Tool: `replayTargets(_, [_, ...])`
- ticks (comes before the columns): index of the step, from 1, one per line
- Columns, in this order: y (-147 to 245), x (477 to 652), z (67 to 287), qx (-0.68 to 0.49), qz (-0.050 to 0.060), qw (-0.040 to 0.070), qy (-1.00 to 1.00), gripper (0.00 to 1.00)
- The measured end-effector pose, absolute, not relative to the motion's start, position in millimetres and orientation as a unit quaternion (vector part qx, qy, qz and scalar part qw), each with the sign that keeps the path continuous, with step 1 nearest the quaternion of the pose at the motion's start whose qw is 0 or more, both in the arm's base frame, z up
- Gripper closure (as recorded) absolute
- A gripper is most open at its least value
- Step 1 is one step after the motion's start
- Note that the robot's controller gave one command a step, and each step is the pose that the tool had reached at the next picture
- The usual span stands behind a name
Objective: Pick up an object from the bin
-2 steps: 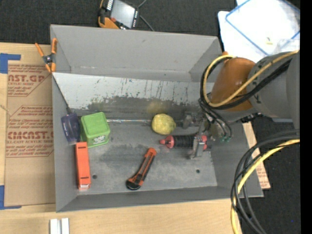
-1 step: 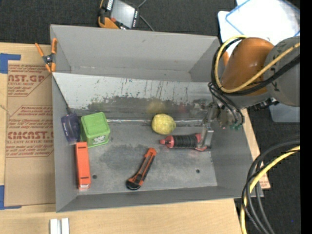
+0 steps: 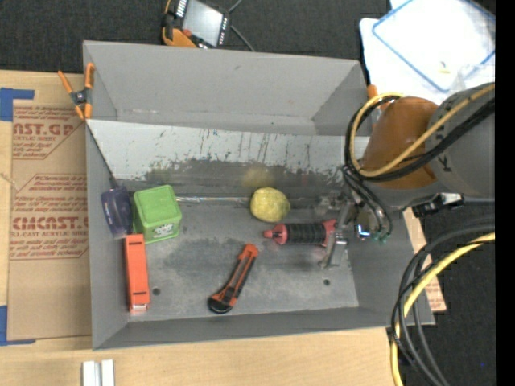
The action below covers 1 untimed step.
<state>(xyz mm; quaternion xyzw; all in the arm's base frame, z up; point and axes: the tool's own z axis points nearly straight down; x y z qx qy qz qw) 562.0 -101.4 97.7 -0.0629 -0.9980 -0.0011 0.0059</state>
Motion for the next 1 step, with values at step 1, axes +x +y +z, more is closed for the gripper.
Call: replayTargets(1, [-100.0, 573.3, 69.0, -0.023, 0.001, -0.009, -1.000, 0.00])
